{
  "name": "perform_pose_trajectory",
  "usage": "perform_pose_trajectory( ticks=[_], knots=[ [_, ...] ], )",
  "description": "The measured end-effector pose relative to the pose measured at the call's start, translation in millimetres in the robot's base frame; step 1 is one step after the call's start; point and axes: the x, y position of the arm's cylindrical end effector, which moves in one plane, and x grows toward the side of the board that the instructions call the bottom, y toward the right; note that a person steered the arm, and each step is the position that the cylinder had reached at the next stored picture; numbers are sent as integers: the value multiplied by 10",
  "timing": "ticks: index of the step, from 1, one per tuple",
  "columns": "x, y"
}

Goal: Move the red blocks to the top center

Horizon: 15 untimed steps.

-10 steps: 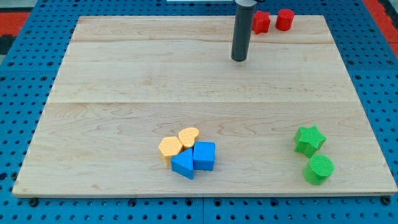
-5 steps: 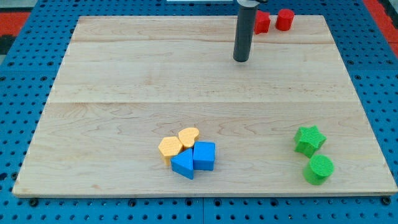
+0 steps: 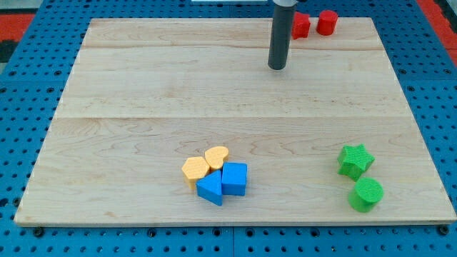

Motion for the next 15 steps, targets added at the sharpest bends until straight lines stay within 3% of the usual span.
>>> perform_pose_trajectory(
  ticks=[3,7,8,9,10,15],
  knots=[
    [227,1107],
    [-41,1481],
    [-274,1763],
    [-878,1791],
    [-1165,1787],
    [-1048,1779]
  ],
)
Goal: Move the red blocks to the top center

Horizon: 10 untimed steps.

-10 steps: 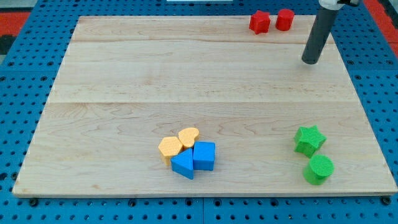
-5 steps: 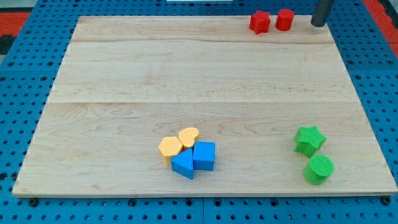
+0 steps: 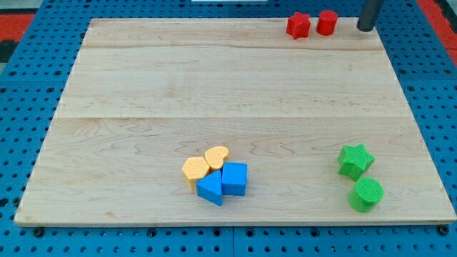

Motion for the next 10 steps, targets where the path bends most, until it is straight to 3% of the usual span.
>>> perform_pose_trajectory(
  ticks=[3,6,8,9,10],
  knots=[
    [-97,-78],
    [-120,-1157],
    [-306,-869],
    [-308,-1117],
    [-297,-1812]
  ],
)
